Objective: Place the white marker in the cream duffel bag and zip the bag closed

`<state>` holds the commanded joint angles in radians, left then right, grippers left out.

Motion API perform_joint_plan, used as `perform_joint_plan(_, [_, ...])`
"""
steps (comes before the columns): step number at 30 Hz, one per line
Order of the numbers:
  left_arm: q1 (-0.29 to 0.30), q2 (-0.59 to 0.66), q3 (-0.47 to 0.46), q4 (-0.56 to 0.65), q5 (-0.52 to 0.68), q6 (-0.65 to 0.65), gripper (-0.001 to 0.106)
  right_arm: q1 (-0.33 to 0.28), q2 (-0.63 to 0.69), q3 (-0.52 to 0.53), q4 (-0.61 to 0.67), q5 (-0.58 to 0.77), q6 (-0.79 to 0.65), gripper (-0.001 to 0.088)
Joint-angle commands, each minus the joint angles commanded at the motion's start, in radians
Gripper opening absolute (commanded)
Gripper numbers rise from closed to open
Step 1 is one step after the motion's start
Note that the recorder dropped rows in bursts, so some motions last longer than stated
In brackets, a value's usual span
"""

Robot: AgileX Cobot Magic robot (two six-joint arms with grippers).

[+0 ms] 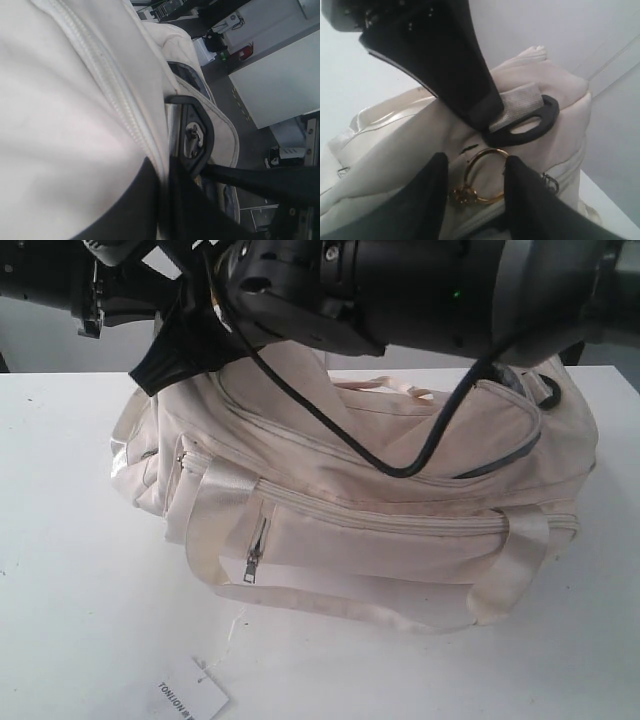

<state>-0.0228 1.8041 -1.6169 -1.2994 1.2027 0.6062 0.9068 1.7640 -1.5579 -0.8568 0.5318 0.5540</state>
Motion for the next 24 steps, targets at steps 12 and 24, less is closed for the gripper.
perform_joint_plan(12, [0.000, 0.000, 0.000, 0.005, 0.002, 0.000, 0.000, 0.000, -0.008, 0.000, 0.009, 0.036, 0.053, 0.0000])
perform_joint_plan(24, [0.000, 0.000, 0.000, 0.053, -0.005, 0.000, 0.000, 0.000, -0.072, 0.000, 0.145, 0.053, 0.053, 0.0000])
